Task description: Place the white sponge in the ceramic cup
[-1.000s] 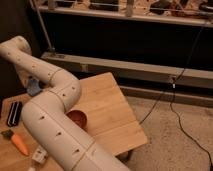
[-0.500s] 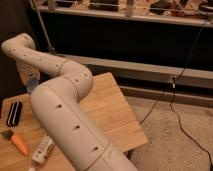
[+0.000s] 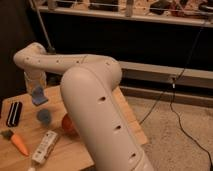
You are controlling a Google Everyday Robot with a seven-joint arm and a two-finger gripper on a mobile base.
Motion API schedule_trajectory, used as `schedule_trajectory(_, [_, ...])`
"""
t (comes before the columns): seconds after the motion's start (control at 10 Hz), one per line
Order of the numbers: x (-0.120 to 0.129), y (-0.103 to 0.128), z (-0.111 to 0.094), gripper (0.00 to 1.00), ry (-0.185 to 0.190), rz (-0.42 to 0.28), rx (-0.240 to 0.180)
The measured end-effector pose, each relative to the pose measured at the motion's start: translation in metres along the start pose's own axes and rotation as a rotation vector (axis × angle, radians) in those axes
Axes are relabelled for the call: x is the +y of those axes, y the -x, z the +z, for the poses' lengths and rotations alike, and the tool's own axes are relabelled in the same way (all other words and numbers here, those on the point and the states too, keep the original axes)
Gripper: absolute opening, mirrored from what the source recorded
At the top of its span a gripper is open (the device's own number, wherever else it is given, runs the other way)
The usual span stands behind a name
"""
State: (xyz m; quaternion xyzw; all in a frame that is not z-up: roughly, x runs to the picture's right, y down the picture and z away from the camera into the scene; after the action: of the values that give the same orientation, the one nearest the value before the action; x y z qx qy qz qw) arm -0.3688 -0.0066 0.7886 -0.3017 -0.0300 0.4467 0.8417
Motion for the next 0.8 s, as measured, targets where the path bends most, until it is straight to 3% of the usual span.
schedule_trajectory(0.3, [0.008, -0.023, -0.004, 0.0, 0.024, -0.025, -0.039])
schedule_trajectory(0.8, [0.021, -0.042, 0.0, 0.0, 0.013, -0.104, -0.138])
